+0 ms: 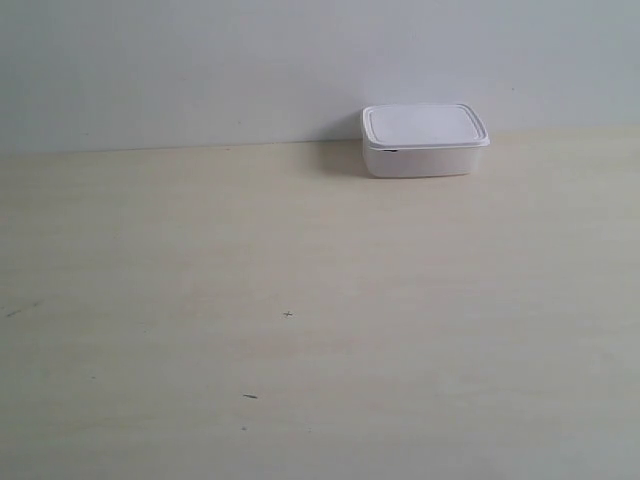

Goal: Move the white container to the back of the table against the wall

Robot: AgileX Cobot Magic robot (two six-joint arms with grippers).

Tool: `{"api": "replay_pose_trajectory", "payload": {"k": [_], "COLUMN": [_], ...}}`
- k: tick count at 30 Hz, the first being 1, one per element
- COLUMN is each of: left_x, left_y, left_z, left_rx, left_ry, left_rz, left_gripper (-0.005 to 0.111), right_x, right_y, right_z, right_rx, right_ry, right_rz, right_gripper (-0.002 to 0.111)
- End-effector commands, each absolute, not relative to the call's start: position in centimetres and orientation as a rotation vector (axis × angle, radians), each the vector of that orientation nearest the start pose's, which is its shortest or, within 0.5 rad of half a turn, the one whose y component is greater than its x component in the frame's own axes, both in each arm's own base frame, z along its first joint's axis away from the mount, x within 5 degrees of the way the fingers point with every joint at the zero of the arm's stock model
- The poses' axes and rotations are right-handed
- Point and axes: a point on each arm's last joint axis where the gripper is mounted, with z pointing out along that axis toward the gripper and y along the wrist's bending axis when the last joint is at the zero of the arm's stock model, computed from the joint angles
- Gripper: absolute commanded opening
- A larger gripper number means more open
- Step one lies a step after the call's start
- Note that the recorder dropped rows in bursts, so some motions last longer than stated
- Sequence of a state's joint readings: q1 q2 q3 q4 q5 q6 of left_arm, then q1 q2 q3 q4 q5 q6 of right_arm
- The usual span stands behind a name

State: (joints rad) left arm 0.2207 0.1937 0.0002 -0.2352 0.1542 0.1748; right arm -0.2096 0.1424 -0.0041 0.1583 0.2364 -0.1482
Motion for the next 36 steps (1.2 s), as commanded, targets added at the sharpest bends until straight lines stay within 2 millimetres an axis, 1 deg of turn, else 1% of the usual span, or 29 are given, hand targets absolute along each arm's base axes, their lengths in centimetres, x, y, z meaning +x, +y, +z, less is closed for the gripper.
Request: {"api": "replay_pose_trajectory", "payload": {"k": [1, 6, 12, 36], "left_x": [6.9, 6.9, 6.9, 6.9], "left_y": [1.2, 1.2, 1.2, 1.2], "left_z": [18.9, 18.9, 18.9, 18.9], "left_rx": [-0.229, -0.229, -0.229, -0.229], "left_ry": [1.79, 1.79, 1.79, 1.79], "left_rz": [0.086, 0.086, 0.086, 0.086], "left_gripper": [0.0, 0.0, 0.0, 0.0], "right_x": [6.4, 6.4, 6.3, 6.3], "right_y": [-0.6, 0.5, 1.1, 1.1], "right_z": [18.2, 18.2, 18.2, 18.2], "right_rx": [0.216, 0.054, -0.039, -0.038], "right_ry": [1.862, 1.878, 1.88, 1.88], "right_rz": [-0.008, 0.125, 0.181, 0.184], "right_gripper": [0.0, 0.0, 0.0, 0.0]}}
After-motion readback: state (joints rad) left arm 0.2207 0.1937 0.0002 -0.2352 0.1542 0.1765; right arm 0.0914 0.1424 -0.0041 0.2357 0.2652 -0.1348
